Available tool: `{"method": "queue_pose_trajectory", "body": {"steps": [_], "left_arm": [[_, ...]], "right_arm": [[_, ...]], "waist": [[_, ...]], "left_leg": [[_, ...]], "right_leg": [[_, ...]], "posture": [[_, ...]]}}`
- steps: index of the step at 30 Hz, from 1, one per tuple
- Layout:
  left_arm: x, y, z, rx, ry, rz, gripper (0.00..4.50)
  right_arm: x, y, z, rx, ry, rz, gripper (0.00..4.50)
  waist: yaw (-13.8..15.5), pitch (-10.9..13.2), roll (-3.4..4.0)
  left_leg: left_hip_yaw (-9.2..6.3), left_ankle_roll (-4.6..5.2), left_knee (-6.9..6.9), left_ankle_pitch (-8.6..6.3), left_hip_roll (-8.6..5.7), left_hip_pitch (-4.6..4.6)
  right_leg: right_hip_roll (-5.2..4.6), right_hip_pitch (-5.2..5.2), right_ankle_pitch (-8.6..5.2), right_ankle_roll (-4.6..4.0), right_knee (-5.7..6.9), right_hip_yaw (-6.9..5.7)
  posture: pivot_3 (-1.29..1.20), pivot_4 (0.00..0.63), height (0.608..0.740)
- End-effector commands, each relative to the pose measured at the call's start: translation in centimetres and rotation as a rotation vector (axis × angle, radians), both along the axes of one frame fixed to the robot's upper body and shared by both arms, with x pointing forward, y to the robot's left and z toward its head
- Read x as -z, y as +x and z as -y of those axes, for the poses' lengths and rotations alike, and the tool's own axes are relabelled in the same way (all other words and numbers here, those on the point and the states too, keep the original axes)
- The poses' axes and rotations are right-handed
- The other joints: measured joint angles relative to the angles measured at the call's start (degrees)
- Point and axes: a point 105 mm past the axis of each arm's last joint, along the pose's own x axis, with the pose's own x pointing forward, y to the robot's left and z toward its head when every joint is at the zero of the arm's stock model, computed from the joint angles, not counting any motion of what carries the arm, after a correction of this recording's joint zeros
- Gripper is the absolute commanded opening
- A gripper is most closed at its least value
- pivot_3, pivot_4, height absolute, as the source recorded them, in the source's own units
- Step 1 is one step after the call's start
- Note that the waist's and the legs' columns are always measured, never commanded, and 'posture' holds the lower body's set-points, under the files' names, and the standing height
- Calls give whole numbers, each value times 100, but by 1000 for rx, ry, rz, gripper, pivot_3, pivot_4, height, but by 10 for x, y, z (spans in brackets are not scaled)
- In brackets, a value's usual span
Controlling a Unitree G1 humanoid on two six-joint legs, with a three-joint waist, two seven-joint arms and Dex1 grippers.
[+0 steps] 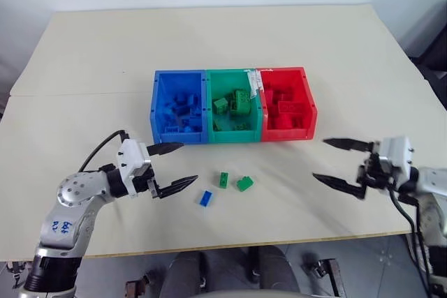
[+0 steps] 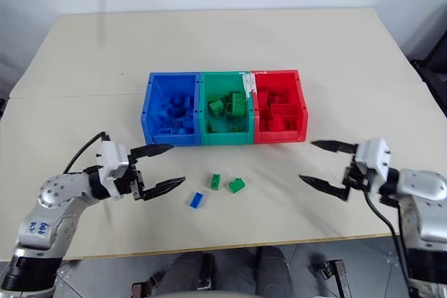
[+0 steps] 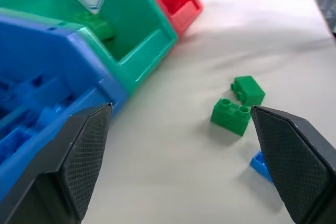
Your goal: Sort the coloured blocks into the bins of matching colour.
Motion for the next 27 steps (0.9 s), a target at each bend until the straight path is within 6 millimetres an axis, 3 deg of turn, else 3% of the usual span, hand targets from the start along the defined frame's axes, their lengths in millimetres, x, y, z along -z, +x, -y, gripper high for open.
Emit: {"method": "queue_pose_trajectory", "body": {"steps": [1, 4, 9, 16, 22, 27], "left_arm": [[-4, 0, 3, 29, 22, 50, 4500], [-5, 3, -1, 5, 28, 67, 4500], [-8, 3, -22, -53, 14, 72, 4500], [-3, -21, -59, -132, 72, 57, 4500], [1, -51, -50, -83, 56, 22, 4500], [7, -69, -37, -33, 61, -26, 4500]], "right_arm": [[-3, -7, 15, 36, -46, 54, 4476], [1, -6, 16, 35, -43, 51, 4476], [-4, 4, -13, -92, -34, 36, 4476], [1, 10, -86, -432, -115, -60, 4476], [18, 15, -128, -602, -176, -119, 4476], [38, 24, -145, -648, -219, -161, 4476]], "waist": [[-20, 0, 0], [-34, 0, 0], [-35, 0, 0], [-74, 1, 2], [-3, 1, 1], [-25, 1, 0]], "left_leg": [[-1, 0, 0, 0, 1, 0], [-2, -1, 0, 1, 4, 5], [-21, -2, 9, 4, 11, 10], [-33, -3, 7, 6, 28, 4], [-44, 1, 8, 3, 21, -4], [-46, 0, 7, 3, 21, -5]], "right_leg": [[0, -1, 0, 0, 0, 1], [1, -2, 0, 0, 3, 4], [0, -1, 8, -10, 7, 8], [-6, -8, 9, -12, 8, 5], [-16, -8, 9, -12, 5, -2], [-15, -8, 9, -13, 3, -5]], "posture": [[0, 150, 740], [0, 150, 740], [0, 150, 740], [0, 150, 740], [0, 150, 740], [0, 150, 740]]}}
